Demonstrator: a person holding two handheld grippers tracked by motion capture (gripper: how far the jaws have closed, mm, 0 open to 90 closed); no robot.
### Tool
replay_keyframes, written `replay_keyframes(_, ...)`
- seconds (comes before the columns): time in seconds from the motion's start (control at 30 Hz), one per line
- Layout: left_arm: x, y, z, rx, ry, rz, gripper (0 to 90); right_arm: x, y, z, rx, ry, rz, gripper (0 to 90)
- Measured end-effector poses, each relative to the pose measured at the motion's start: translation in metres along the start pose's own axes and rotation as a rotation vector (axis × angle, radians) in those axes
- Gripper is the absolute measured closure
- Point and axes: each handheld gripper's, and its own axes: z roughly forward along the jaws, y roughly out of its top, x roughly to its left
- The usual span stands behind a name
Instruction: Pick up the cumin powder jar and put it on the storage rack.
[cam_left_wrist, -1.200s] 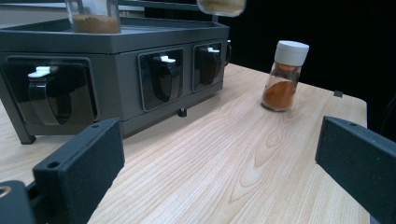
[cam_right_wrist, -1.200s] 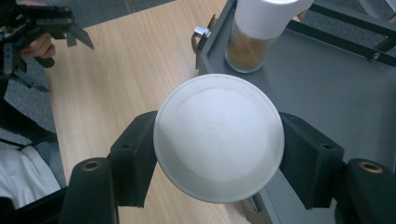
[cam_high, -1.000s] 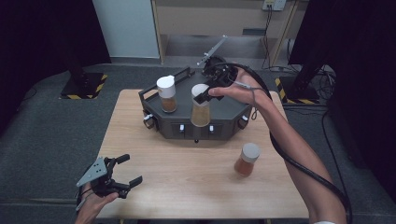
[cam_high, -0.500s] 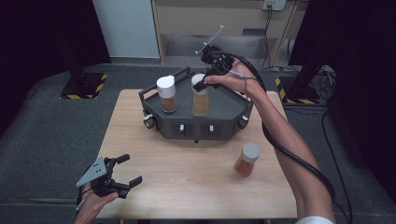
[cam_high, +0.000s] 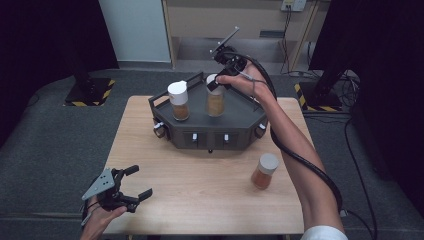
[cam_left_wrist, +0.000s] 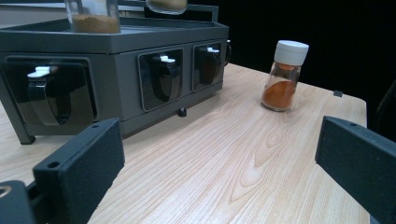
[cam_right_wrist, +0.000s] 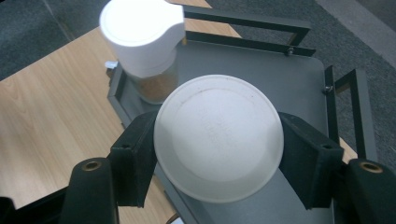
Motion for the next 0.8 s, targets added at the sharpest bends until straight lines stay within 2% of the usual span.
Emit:
replay_keyframes(0.3, 0.000, 0.000, 0.000, 0.000, -0.002, 0.001, 0.0, -0.006, 0.004, 0.010, 0.006, -0.002, 0.008, 34.2)
replay_keyframes(0.8, 0.001, -0.001, 0.001, -0.003, -0.004, -0.001, 0.0, -0.013, 0.008, 0.030, 0.057, 0.003, 0.016, 34.2)
